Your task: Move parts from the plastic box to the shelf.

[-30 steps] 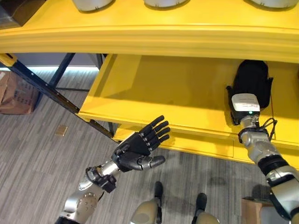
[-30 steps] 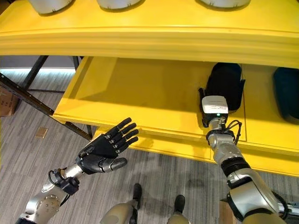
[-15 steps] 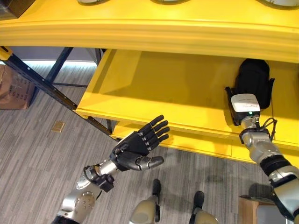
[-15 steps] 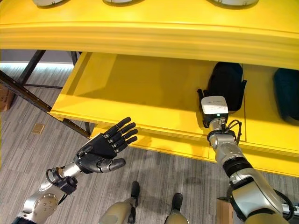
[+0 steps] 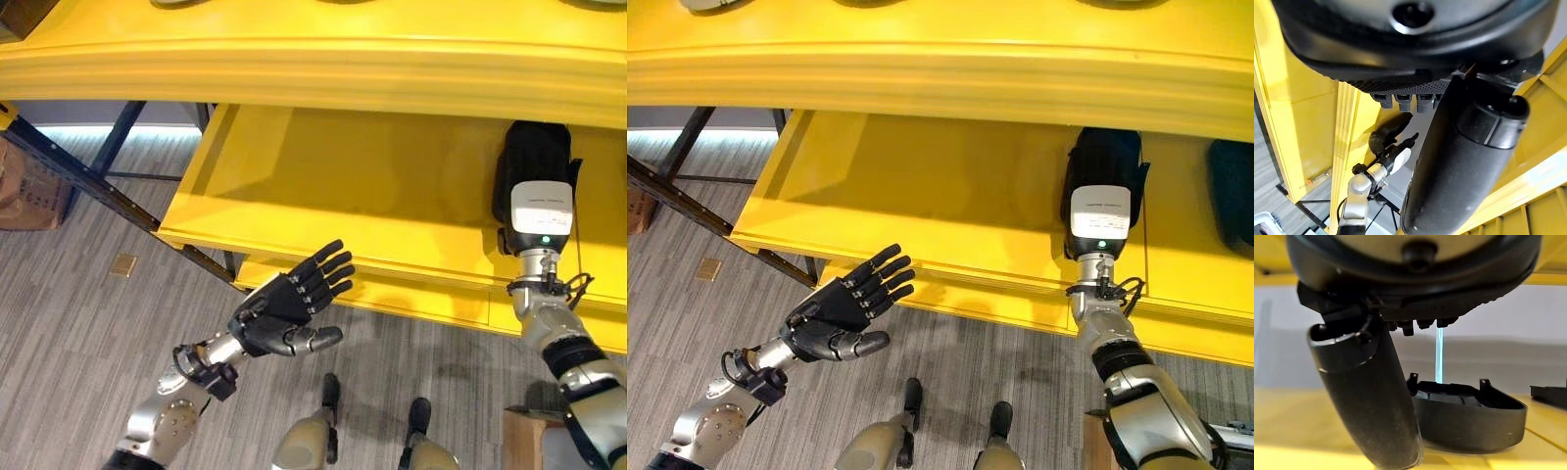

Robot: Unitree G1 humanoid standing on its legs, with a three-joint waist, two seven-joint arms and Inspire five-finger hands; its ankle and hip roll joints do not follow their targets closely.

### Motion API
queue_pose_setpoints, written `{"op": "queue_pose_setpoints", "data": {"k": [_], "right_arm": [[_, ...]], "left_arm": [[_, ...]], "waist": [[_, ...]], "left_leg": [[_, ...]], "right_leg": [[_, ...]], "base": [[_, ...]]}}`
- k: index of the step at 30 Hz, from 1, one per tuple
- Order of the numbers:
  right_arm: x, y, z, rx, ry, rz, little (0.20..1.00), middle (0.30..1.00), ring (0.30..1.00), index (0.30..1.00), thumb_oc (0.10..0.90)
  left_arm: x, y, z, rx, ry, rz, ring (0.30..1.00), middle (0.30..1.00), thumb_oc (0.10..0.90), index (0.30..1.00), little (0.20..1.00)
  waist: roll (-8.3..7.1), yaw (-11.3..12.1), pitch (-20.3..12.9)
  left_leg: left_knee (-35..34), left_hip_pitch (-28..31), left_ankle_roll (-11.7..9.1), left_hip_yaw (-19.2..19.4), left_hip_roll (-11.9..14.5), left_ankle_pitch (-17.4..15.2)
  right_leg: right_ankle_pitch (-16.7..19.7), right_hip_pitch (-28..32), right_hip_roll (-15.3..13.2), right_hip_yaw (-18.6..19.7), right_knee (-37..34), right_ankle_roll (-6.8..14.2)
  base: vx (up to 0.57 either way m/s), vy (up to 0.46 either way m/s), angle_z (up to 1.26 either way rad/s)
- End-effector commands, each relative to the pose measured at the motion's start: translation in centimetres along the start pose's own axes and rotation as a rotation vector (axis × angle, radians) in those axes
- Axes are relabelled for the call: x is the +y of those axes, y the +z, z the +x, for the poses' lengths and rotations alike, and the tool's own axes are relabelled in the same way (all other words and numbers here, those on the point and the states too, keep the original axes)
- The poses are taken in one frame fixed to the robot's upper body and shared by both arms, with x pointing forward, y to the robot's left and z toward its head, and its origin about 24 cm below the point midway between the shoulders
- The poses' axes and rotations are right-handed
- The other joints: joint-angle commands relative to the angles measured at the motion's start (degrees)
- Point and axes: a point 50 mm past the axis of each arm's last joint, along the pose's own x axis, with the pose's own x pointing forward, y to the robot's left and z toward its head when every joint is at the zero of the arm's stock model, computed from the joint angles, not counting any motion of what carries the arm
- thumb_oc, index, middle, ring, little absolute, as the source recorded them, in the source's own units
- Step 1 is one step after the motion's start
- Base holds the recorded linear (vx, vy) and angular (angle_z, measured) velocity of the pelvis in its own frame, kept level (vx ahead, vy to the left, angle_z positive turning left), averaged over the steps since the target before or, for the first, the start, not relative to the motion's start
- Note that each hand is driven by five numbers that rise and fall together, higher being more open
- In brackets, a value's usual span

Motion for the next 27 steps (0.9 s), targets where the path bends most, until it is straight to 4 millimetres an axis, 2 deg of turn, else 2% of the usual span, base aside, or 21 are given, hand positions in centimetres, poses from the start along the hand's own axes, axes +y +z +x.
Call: {"op": "queue_pose_setpoints", "data": {"k": [1, 3, 11, 14, 16, 17, 20, 22, 27], "right_arm": [[-3.1, -0.2, 3.0, -0.006, -0.122, 0.02, 1.0, 1.0, 1.0, 1.0, 0.9], [-1.8, -0.4, 2.4, 0.075, 0.014, 0.064, 1.0, 1.0, 1.0, 1.0, 0.9], [-1.1, -0.2, 2.6, 0.086, 0.049, 0.031, 1.0, 1.0, 1.0, 1.0, 0.9], [-2.3, 1.7, 2.9, -0.014, -0.023, 0.11, 1.0, 1.0, 1.0, 1.0, 0.9], [-5.5, 4.3, 2.8, -0.183, -0.226, 0.175, 1.0, 1.0, 1.0, 1.0, 0.9], [-5.9, 4.5, 2.5, -0.2, -0.25, 0.189, 1.0, 1.0, 1.0, 1.0, 0.9], [-6.9, 4.6, 0.1, -0.247, -0.307, 0.283, 1.0, 1.0, 1.0, 1.0, 0.9], [-6.7, 4.7, -2.6, -0.27, -0.291, 0.349, 1.0, 1.0, 1.0, 1.0, 0.9], [-4.1, 4.3, -7.1, -0.199, -0.019, 0.515, 1.0, 1.0, 1.0, 1.0, 0.9]], "left_arm": [[-2.1, 3.5, 1.9, -0.21, -0.151, 0.062, 1.0, 1.0, 0.9, 1.0, 1.0], [-2.1, 3.3, 1.8, -0.213, -0.148, 0.06, 1.0, 1.0, 0.9, 1.0, 1.0], [-2.1, 2.9, 2.0, -0.204, -0.155, 0.05, 1.0, 1.0, 0.9, 1.0, 1.0], [-2.2, 2.6, 1.8, -0.208, -0.144, 0.052, 1.0, 1.0, 0.9, 1.0, 1.0], [-2.3, 2.5, 1.6, -0.228, -0.118, 0.056, 1.0, 1.0, 0.9, 1.0, 1.0], [-2.3, 2.5, 1.5, -0.23, -0.112, 0.057, 1.0, 1.0, 0.9, 1.0, 1.0], [-2.5, 2.4, 0.9, -0.259, -0.081, 0.055, 1.0, 1.0, 0.9, 1.0, 1.0], [-2.6, 2.2, 0.2, -0.28, -0.066, 0.053, 1.0, 1.0, 0.9, 1.0, 1.0], [-2.5, 1.6, -1.2, -0.303, -0.043, 0.041, 1.0, 1.0, 0.9, 1.0, 1.0]], "waist": [[-0.9, -0.5, -3.0], [-0.9, -0.6, -2.9], [-0.66, -0.2, -3.1], [-0.78, -0.6, -3.3], [-0.99, -1.8, -3.7], [-1.03, -2.0, -3.9], [-1.25, -3.7, -4.5], [-1.58, -4.9, -5.3], [-3.1, -7.2, -7.6]], "left_leg": [[3.6, 1.4, -0.6, 0.5, 0.1, -7.1], [3.5, 1.8, -0.5, 0.7, 0.1, -7.1], [3.4, 2.3, -0.5, 0.7, 0.3, -7.0], [3.3, 2.5, -0.5, 0.9, 0.4, -7.0], [3.2, 2.8, -0.6, 1.4, 0.6, -7.0], [3.2, 2.9, -0.5, 1.5, 0.6, -7.0], [3.1, 3.3, -0.4, 2.2, 0.7, -7.4], [3.0, 3.9, -0.3, 3.1, 0.7, -7.7], [2.3, 6.2, -0.1, 4.9, 0.8, -8.3]], "right_leg": [[-4.1, -3.3, 0.0, 2.4, 5.6, -0.7], [-4.1, -3.0, -0.1, 2.4, 5.6, -0.8], [-4.1, -2.7, -0.2, 2.2, 5.7, -1.0], [-4.1, -2.6, -0.1, 2.5, 5.6, -1.1], [-4.2, -2.6, 0.1, 3.0, 5.7, -1.1], [-4.3, -2.6, 0.2, 3.1, 5.8, -1.1], [-4.6, -2.7, 0.4, 4.0, 5.8, -1.0], [-4.6, -2.3, 0.6, 4.8, 5.3, -0.8], [-3.9, -0.2, 0.9, 6.6, 3.4, -0.3]], "base": [[0.01, 0.018, -0.04], [0.02, 0.024, -0.09], [0.0, 0.004, -0.01], [0.01, 0.014, 0.0], [0.04, 0.067, -0.02], [0.03, 0.073, -0.03], [0.01, 0.086, -0.13], [0.0, 0.115, -0.16], [0.0, 0.129, -0.22]]}}
